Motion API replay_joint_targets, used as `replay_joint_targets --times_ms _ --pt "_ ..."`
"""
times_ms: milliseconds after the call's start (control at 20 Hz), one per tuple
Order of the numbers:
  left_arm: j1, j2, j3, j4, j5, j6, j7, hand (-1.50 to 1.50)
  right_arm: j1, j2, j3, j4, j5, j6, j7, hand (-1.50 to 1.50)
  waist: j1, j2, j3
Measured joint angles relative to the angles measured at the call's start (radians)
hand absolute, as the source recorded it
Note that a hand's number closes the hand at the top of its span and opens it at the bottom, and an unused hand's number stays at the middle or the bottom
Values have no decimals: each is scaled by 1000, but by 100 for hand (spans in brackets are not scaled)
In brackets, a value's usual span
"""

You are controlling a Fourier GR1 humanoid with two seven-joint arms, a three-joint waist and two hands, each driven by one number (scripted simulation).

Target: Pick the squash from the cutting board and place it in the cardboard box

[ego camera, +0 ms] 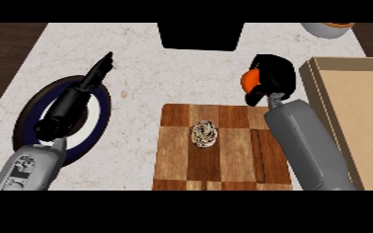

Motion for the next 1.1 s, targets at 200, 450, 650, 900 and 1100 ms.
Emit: replay_joint_targets --times_ms 200,450,650,900,1100 --pt "4 -4 9 5 -6 0 -3 0 -139 -31 -18 153 54 -81 -68 150 -8 -5 -1" --pt "7 1 33 1 -3 -10 6 0 -268 -50 -55 203 97 -131 -39 150 -26 -13 -2" --pt "25 -5 32 -12 -11 -5 8 0 -327 -72 -118 196 129 -206 80 150 -34 -17 -2" --pt "27 -4 48 6 -16 -8 -3 0 -335 -128 -196 170 158 -282 198 150 -47 -19 -2" --pt "24 -9 55 -2 -18 -13 6 0 -311 -196 -257 150 151 -311 219 150 -50 -19 -2"
